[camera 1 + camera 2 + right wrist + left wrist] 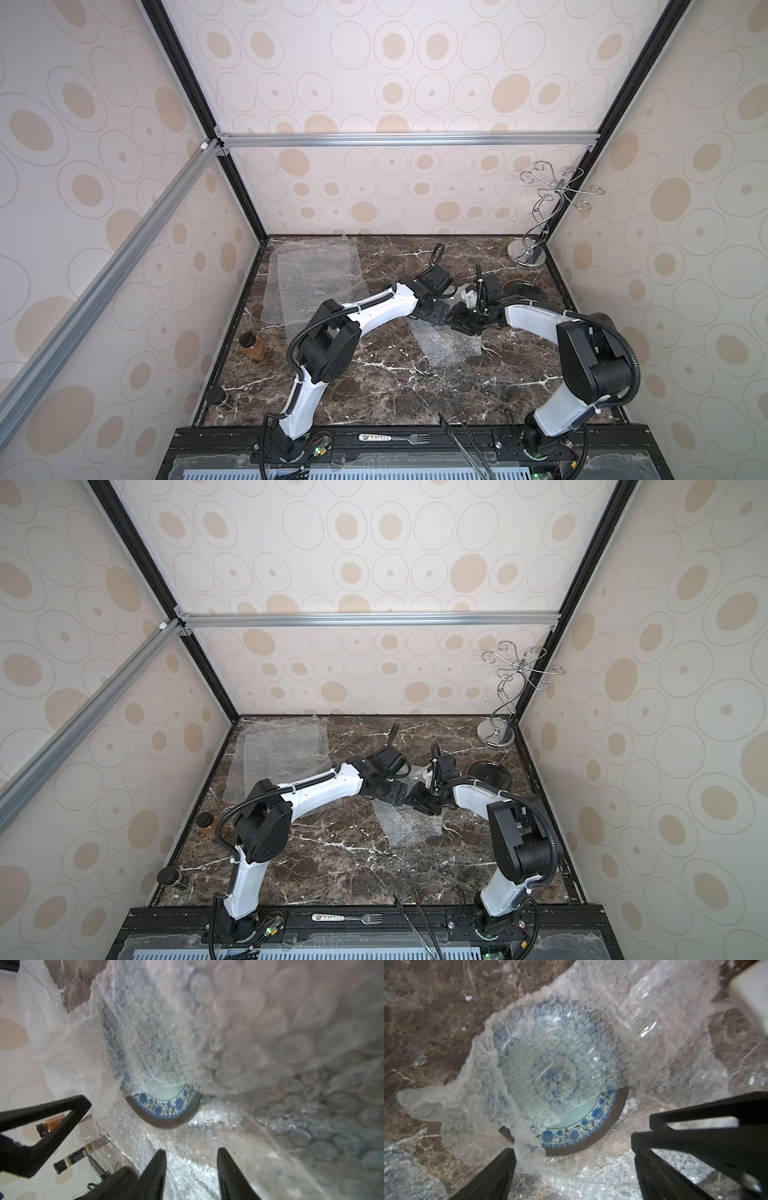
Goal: Unpack dinner plates from bubble wrap
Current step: Unwrap the bubble wrap at the center of the board.
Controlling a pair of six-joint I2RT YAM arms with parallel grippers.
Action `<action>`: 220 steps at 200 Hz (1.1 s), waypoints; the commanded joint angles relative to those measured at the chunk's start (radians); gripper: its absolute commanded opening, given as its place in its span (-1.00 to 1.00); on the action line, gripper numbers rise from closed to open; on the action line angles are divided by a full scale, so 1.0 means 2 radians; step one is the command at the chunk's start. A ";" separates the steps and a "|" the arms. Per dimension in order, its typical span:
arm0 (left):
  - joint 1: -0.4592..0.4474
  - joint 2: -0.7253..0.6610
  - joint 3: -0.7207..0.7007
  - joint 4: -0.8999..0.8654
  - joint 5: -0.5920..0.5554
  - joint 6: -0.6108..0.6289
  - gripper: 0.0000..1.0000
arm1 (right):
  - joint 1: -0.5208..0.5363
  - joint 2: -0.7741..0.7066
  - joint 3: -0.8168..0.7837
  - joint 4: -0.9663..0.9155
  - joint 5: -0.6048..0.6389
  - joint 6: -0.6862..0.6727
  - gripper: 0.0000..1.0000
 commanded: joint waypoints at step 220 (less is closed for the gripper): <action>0.079 -0.179 -0.279 0.124 0.087 -0.040 0.74 | 0.202 0.037 0.015 0.022 0.013 0.047 -0.13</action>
